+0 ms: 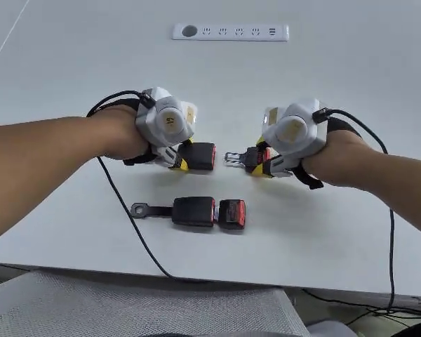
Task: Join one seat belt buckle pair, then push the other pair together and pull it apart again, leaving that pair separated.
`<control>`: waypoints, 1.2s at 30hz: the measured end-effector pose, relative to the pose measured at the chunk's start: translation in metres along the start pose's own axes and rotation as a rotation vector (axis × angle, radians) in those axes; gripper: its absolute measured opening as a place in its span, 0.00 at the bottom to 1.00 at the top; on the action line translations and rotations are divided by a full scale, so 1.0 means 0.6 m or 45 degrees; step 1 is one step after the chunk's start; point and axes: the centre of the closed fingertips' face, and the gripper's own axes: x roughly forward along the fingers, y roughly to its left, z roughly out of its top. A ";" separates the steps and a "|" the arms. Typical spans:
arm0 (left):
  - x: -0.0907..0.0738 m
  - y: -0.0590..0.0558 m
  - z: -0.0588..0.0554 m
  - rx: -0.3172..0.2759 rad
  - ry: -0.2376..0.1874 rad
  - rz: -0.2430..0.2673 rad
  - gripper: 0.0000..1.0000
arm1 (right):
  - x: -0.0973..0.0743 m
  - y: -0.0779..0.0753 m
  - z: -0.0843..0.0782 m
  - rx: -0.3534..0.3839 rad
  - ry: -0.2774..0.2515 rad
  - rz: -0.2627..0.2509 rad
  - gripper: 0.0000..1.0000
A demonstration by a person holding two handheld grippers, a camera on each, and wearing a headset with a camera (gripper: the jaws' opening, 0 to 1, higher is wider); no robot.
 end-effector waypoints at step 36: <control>-0.060 -0.021 -0.006 -0.115 -0.050 0.146 0.40 | -0.103 0.011 -0.063 0.112 -0.004 -0.156 0.45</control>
